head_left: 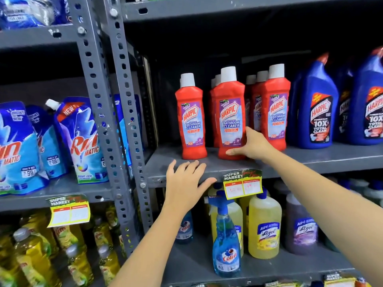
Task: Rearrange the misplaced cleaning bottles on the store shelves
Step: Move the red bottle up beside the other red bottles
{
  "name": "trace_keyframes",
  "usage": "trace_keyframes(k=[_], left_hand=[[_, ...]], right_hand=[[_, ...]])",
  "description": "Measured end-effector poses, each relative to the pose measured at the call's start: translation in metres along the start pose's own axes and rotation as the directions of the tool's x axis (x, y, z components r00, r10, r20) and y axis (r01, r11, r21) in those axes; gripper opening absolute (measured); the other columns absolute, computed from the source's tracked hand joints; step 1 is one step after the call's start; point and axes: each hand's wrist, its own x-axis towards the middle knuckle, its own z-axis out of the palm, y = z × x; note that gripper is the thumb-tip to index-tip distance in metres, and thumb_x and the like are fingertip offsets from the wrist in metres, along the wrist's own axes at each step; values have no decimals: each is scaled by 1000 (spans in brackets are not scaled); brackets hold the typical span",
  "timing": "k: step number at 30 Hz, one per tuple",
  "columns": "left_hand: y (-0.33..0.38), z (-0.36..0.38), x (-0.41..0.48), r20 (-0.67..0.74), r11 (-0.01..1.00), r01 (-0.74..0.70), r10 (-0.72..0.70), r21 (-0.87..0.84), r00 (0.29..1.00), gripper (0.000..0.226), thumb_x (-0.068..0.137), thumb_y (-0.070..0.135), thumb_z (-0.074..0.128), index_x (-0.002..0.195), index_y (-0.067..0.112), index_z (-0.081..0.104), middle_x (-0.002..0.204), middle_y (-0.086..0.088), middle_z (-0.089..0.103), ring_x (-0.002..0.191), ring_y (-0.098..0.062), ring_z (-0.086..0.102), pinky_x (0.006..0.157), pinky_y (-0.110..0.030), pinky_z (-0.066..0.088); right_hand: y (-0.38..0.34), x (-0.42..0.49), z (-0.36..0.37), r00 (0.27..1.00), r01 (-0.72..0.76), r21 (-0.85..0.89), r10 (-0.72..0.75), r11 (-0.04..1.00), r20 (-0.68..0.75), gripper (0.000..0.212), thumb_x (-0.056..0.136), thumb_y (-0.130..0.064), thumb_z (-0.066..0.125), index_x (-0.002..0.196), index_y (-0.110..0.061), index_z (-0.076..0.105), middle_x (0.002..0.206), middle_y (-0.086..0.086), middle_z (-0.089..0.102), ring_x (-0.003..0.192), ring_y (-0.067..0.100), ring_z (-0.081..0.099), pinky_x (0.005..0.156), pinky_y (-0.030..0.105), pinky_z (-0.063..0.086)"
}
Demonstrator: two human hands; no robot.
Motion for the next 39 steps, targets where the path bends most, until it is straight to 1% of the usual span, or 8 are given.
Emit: trace_keyframes(k=[8,12,23,26,28,31,36,39], left_hand=[[-1,3,-2,-18,1000,8,-8,3,1000,54,89,63,42,112,21,67,115,0,71,106,-21,65,103,-52,38],[-1,6,-1,-67,1000,-7,7,-1,998,53,88,63,46,109,21,69,113,0,72,103,-21,67,96,-47,46],[-3,8,1,-159,998,-49,55,43,986,50,86,64,51,103,22,71,107,3,74,99,-18,68,79,-36,51],[-2,8,1,-167,998,-45,53,54,985,49,86,64,52,102,22,71,106,3,74,98,-18,69,78,-36,51],[-2,8,1,-170,997,-46,55,56,984,49,86,64,52,102,22,71,106,3,74,97,-18,69,77,-36,51],[-2,7,1,-160,997,-50,58,57,985,49,87,64,51,103,21,70,107,2,74,98,-18,68,77,-36,50],[-1,6,0,-149,997,-46,54,58,987,50,87,64,50,103,22,70,107,3,74,100,-19,68,78,-37,50],[-2,7,0,-147,998,-40,48,52,988,50,87,64,50,104,22,71,108,3,74,100,-19,68,79,-37,50]], right_hand=[[11,13,13,999,-40,19,40,999,-20,71,64,-38,88,123,-11,59,124,7,67,110,22,63,88,26,44],[19,14,17,996,-89,171,89,981,6,69,64,-36,89,122,-14,58,122,4,67,102,16,62,94,32,48],[15,16,17,986,-160,210,144,965,88,65,70,-29,86,126,-13,58,126,7,66,107,17,60,97,31,45],[-3,14,21,972,-187,176,208,966,-110,87,60,-43,90,131,-12,49,132,9,59,112,22,57,94,33,45],[-20,15,26,936,-198,112,222,974,-273,117,55,-51,89,145,-8,27,142,15,44,126,33,50,101,43,43],[-37,18,32,905,-250,24,242,968,-350,132,54,-56,87,151,-11,10,145,16,38,126,39,49,95,48,44],[-30,26,40,915,-284,-49,255,958,-314,99,56,-50,89,125,-10,30,126,16,57,113,39,59,75,39,41],[-25,32,38,939,-245,-13,234,969,-254,85,58,-47,89,108,-14,30,124,15,57,112,37,59,75,37,39]])
